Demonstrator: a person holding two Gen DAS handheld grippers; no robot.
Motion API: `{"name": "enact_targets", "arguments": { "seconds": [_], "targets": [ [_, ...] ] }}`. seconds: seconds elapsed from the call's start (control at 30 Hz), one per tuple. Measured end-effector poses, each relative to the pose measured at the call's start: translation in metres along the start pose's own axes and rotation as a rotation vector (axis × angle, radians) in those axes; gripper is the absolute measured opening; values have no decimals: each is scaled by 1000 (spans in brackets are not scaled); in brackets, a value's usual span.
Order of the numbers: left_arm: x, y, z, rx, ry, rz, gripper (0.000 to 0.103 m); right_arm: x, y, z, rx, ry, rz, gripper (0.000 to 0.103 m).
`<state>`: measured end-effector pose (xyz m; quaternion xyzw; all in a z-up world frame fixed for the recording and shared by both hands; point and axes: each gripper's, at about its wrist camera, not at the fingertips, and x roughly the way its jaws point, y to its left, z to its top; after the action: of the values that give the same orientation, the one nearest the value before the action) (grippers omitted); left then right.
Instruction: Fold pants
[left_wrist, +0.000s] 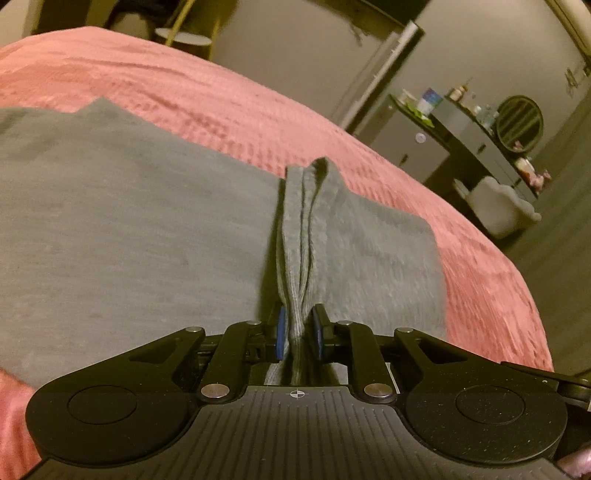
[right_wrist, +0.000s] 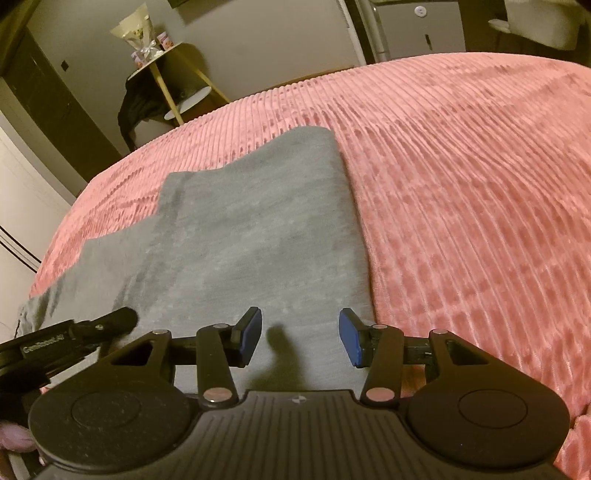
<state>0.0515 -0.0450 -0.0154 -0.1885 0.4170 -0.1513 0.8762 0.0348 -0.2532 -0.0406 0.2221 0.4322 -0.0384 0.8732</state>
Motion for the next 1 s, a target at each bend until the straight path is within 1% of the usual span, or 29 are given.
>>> {"name": "enact_targets", "arguments": {
  "seconds": [0.1,0.2,0.23,0.27,0.33,0.4,0.43,0.47,0.53,0.6,0.67,0.7,0.73,0.77,0.83,0.9,0.97,1.0],
  "targets": [
    [-14,11,1,-11,-30,65,18,0,0,0,0,-2,4,46],
    [-27,18,0,6,-69,164,18,1,2,0,-6,-5,14,46],
    [-30,22,0,0,-79,181,20,1,3,1,-8,-5,15,46],
    [-32,27,1,-30,-80,172,23,2,3,1,-9,-5,21,46],
    [-32,35,4,-80,-82,172,23,3,4,1,-5,-6,31,46],
    [-30,39,10,-69,-99,200,31,5,5,1,-8,-5,39,46],
    [-26,38,13,-50,-101,195,37,6,6,1,-11,-4,40,46],
    [-23,38,16,-43,-99,181,41,6,6,1,-13,-2,41,46],
    [-11,42,23,-56,-76,129,48,8,7,1,-16,-3,53,46],
    [4,48,29,-97,-35,91,49,8,9,1,-23,-9,50,46],
    [20,53,33,-133,2,57,49,6,12,-1,-32,-34,72,46],
    [26,56,35,-160,12,54,49,5,13,-2,-37,-50,83,45],
    [29,58,36,-179,4,64,49,5,14,-3,-43,-68,99,44],
    [30,62,38,-198,-16,81,51,5,17,-4,-49,-81,115,39],
    [33,68,40,-232,-36,91,55,9,22,-4,-68,-87,127,38],
    [37,73,39,-250,-38,48,58,20,29,-5,-95,-64,105,34],
    [44,77,38,-258,3,-39,57,32,34,-5,-112,-36,91,33],
    [46,78,37,-267,11,-72,57,36,35,-6,-114,-29,86,33]
  ]
}}
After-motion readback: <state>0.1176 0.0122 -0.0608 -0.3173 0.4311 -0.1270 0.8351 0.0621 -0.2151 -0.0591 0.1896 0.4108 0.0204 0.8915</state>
